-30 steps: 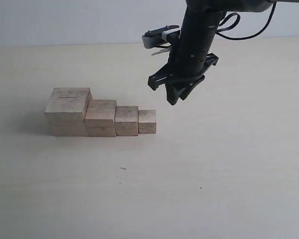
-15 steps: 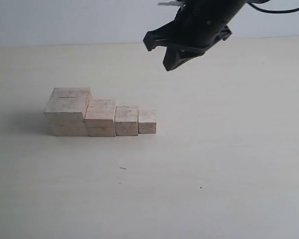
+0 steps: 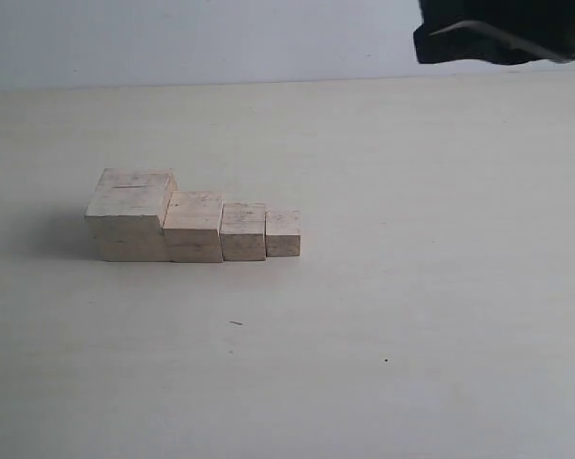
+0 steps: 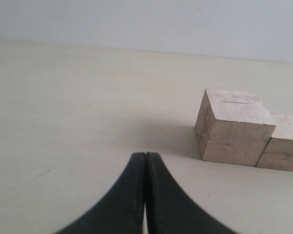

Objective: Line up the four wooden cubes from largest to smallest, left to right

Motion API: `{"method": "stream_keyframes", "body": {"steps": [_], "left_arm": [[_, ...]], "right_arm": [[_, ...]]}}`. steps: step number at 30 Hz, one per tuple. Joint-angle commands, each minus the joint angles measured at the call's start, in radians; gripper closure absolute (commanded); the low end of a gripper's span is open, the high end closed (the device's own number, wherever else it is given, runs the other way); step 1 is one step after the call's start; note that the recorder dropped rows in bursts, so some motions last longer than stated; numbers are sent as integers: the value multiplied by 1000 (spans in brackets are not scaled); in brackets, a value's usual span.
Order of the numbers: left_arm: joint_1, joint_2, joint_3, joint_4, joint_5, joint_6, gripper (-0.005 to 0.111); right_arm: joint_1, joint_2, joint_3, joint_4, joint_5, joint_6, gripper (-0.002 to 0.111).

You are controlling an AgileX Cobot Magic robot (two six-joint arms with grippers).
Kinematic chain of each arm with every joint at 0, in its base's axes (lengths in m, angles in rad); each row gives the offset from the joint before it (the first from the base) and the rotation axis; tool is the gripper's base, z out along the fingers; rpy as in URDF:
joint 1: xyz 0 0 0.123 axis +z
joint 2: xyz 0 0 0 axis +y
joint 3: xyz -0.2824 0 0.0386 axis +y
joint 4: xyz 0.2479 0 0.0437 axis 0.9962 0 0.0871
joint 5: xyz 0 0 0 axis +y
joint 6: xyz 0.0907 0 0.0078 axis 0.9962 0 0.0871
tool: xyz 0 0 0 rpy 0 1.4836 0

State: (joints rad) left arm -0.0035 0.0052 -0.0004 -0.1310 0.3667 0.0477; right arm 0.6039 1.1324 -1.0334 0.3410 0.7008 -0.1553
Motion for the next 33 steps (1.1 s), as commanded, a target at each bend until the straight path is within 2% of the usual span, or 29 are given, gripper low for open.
{"method": "stream_keyframes", "body": {"steps": [1, 20, 26, 33], "left_arm": [[-7, -5, 0, -3, -8, -2, 107], [-7, -5, 0, -3, -8, -2, 107], [-7, -5, 0, -3, -8, -2, 107], [-7, -5, 0, -3, -8, -2, 107]], "right_arm": [[2, -113, 5, 3, 25, 3, 108], [-12, -398, 7, 0, 30, 1, 108], [-188, -523, 108, 4, -11, 3, 108], [-392, -714, 349, -3, -203, 1, 108]]}}
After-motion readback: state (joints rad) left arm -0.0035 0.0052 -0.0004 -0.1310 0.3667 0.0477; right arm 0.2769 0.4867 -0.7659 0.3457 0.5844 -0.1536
